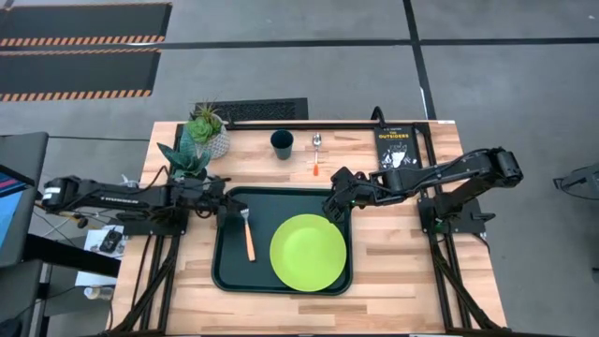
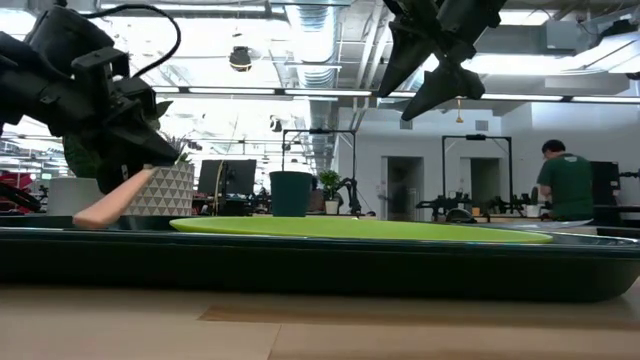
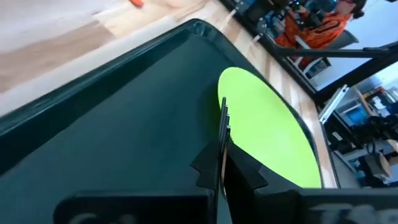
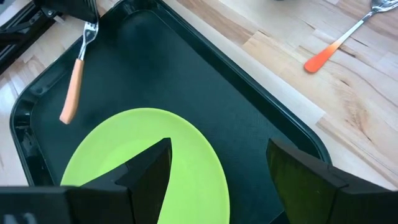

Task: Pick and place plate/cup/fork/spoon on tray
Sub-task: Put the orange fork on the black tray to the left of the green plate

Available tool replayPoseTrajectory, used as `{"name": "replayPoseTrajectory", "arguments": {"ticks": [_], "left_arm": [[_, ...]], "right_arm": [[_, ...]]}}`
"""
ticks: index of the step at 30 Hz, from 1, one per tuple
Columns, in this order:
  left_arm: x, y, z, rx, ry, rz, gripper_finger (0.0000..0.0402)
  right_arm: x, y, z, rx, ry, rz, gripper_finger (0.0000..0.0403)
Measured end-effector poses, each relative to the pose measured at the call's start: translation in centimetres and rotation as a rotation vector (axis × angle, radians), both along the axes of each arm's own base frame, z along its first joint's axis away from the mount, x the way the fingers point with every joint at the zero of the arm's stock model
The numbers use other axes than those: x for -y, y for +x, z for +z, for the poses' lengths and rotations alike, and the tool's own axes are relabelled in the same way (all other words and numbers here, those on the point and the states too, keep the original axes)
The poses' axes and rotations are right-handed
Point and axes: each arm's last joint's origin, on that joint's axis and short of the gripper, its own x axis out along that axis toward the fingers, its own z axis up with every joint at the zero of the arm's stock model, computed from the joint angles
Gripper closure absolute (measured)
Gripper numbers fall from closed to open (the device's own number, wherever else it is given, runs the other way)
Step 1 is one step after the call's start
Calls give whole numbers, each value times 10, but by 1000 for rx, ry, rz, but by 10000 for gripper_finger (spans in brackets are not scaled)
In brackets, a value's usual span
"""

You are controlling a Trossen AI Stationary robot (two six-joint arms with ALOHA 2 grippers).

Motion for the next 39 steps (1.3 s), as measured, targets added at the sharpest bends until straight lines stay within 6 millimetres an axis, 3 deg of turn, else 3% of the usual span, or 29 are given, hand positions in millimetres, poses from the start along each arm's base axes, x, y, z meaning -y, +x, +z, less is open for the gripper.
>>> {"name": "replayPoseTrajectory", "arguments": {"ticks": [5, 18, 39], "left_arm": [[-1, 9, 8, -2, 34, 0, 402], [-2, 15, -8, -119, 33, -3, 401], [-3, 14, -10, -145, 67, 32, 401]], "right_arm": [[0, 0, 0, 0, -2, -1, 117], [0, 0, 0, 1, 1, -6, 117], [0, 0, 0, 2, 3, -8, 117]]}}
